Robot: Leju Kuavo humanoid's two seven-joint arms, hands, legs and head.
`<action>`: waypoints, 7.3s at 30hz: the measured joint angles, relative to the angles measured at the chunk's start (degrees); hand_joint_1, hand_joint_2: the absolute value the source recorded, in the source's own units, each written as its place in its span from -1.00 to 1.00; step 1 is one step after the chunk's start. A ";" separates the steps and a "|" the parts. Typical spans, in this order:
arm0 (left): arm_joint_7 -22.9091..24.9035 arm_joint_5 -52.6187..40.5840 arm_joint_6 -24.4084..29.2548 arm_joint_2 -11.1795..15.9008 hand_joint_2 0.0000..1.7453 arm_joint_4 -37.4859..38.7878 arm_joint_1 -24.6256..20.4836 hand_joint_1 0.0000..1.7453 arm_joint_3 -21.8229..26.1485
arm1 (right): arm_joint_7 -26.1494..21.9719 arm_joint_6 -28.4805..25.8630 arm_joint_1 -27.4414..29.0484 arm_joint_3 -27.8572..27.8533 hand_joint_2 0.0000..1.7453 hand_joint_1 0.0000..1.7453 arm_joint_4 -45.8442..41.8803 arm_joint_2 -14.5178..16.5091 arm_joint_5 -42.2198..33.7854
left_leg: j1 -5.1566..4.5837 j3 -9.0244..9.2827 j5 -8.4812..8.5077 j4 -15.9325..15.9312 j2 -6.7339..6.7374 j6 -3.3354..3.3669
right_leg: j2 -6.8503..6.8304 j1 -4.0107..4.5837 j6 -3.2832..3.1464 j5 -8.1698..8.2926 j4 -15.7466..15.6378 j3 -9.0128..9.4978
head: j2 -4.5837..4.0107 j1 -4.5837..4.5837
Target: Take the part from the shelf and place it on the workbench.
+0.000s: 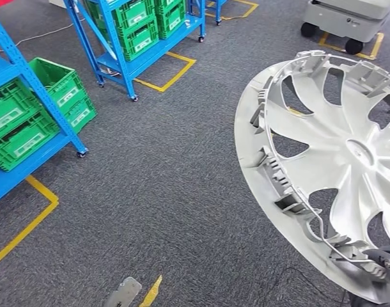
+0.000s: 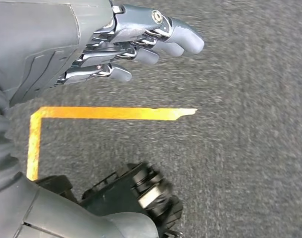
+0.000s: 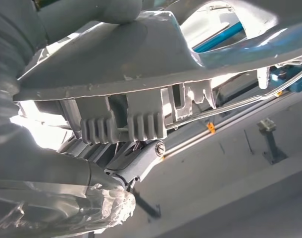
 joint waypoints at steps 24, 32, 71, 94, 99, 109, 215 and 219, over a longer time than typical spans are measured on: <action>-0.07 0.20 -0.04 -0.06 1.00 0.00 -0.26 -1.00 -0.02 | -0.87 0.00 0.50 -3.10 1.00 1.00 -1.33 1.87 -0.01 | -0.20 4.22 2.60 -10.02 3.98 -0.37 | -4.31 -0.18 0.46 -0.25 -0.46 0.35 | 0.00 0.22; -0.07 0.21 -0.04 0.17 1.00 0.00 0.15 -1.00 -0.02 | -0.87 0.00 0.46 -3.48 1.00 1.00 -1.37 2.14 0.01 | 0.10 2.34 3.00 -5.58 -1.79 0.13 | 1.23 -0.10 0.10 0.37 -0.15 -0.16 | 0.00 0.13; 0.09 0.83 1.80 0.34 1.00 0.00 0.42 -1.00 0.07 | 6.73 -0.04 2.59 -11.09 1.00 1.00 -1.68 2.50 -0.02 | 0.04 5.01 5.53 -13.54 -0.69 2.00 | -1.02 -0.32 2.15 -3.17 6.03 -4.42 | 0.00 1.13; -0.33 1.81 2.27 0.66 1.00 0.00 1.00 -1.00 0.28 | 11.09 -0.04 5.42 -15.10 1.00 1.00 -2.05 2.72 -0.02 | -0.03 -0.91 0.53 -0.20 -0.02 -0.03 | 0.54 0.18 -0.26 -0.42 -0.02 0.33 | 0.00 0.92; -0.42 1.91 2.39 0.95 1.00 0.00 0.91 -1.00 0.38 | 12.12 -0.04 5.69 -15.47 1.00 1.00 -2.02 2.74 -0.01 | -0.08 3.43 5.69 -11.71 -4.47 1.07 | 3.98 0.00 0.60 -0.35 0.30 -0.36 | 0.00 0.93; -0.50 2.02 2.62 0.82 1.00 0.00 1.07 -1.00 0.53 | 13.15 -0.04 6.50 -16.02 1.00 1.00 -1.96 2.79 -0.02 | 0.22 4.02 5.82 -13.31 3.49 1.89 | -3.90 -0.99 3.37 -5.45 12.46 -6.65 | 0.00 1.48; 2.95 -1.42 0.30 1.31 1.00 0.00 -1.41 -1.00 -1.43 | 35.72 40.95 -26.47 9.14 1.00 1.00 45.18 -31.29 -14.48 | -1.08 4.49 6.24 -13.76 -1.87 1.80 | 1.62 0.01 1.02 1.00 -1.14 -0.43 | 0.00 1.41; 3.00 -1.45 0.75 0.99 1.00 0.01 -1.50 -1.00 -1.56 | 36.18 41.18 -29.37 11.86 1.00 1.00 47.90 -31.69 -13.32 | -1.08 4.50 6.25 -13.75 -1.86 1.81 | 1.62 0.01 1.03 1.01 -1.15 -0.44 | 0.00 1.42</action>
